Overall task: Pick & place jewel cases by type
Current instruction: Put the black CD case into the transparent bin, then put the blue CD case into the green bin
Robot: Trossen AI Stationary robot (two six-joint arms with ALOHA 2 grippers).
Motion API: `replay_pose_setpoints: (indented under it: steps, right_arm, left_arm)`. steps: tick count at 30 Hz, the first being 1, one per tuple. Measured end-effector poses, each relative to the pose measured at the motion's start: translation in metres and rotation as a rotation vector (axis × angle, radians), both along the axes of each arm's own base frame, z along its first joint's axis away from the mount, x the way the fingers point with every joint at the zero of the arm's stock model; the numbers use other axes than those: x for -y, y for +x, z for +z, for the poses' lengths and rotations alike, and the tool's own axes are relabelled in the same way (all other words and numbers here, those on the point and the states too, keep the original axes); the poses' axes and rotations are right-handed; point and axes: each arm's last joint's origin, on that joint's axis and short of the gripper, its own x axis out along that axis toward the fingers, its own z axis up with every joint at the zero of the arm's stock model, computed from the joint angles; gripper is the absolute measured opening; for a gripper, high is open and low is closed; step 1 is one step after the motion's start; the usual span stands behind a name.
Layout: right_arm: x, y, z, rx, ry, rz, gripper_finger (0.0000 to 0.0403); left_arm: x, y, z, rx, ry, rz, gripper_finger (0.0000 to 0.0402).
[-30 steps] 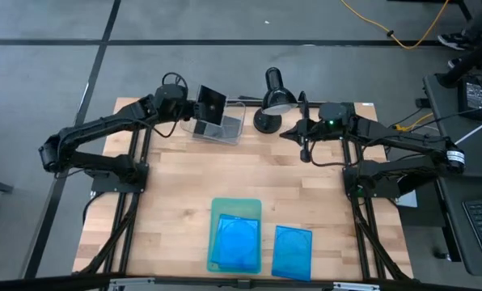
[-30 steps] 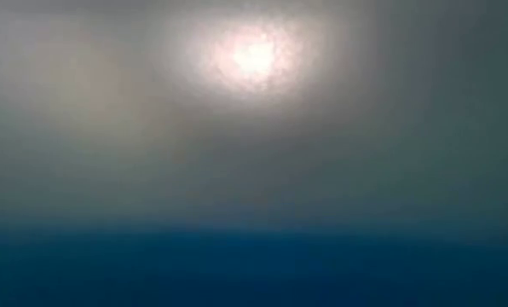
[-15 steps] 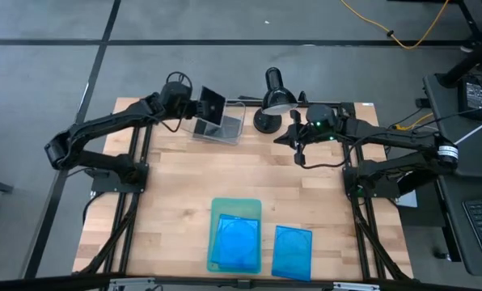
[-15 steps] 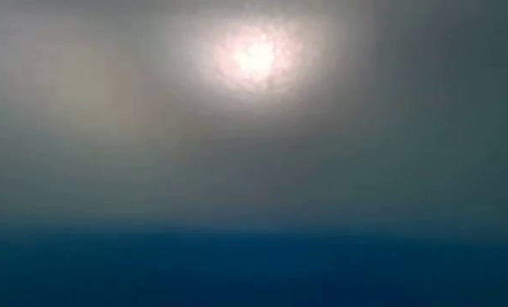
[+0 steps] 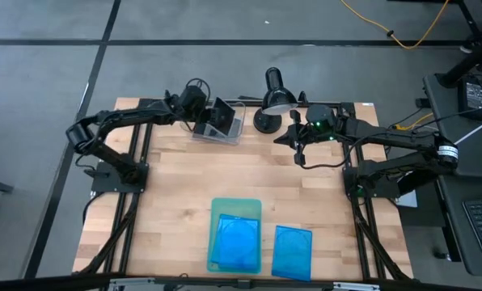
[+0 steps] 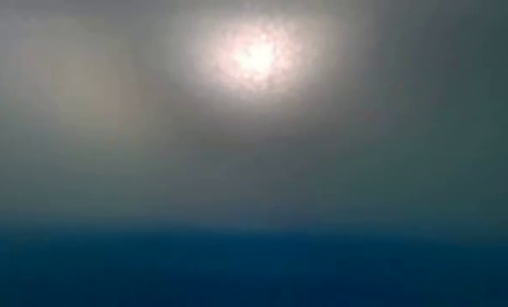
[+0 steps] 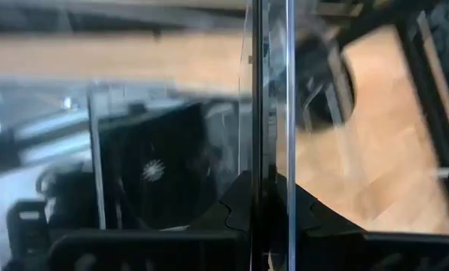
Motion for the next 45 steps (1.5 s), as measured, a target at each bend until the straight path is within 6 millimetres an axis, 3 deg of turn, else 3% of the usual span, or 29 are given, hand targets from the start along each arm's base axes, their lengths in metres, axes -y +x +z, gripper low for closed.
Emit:
replay_pose_setpoints:
  steps: [6, 15, 20, 25, 31, 36, 45]
  right_arm:
    - [0.0, 0.0, 0.0, 0.0, -0.001, -0.001, 0.0006]
    - [0.0, 0.0, 0.0, 0.0, -0.001, -0.001, 0.0006]
    - [0.0, 0.0, 0.0, 0.0, 0.0, -0.002, 0.0006]
    - [0.002, -0.001, 0.0, -0.001, 0.0, -0.01, 0.0006]
    - [0.005, -0.001, 0.0, 0.0, -0.001, -0.02, 0.0006]
    - [0.005, -0.001, 0.0, 0.005, -0.006, -0.017, 0.0006]
    - [-0.003, -0.004, 0.01, 0.082, 0.009, 0.134, 0.0006]
  left_arm:
    - [-0.002, 0.006, -0.016, -0.003, -0.089, -0.078, 0.0043]
    - [-0.009, 0.004, -0.013, 0.022, -0.039, -0.096, 0.0114]
    - [-0.013, -0.004, -0.013, 0.041, -0.106, -0.139, 0.0158]
    - [-0.011, -0.021, -0.009, -0.053, -0.115, -0.123, 0.0188]
    - [-0.005, -0.051, 0.02, -0.129, -0.031, -0.06, 0.02]
    - [0.007, -0.07, 0.052, -0.077, 0.067, -0.007, 0.0197]
    - [0.034, -0.081, 0.082, 0.048, 0.126, -0.014, 0.0199]
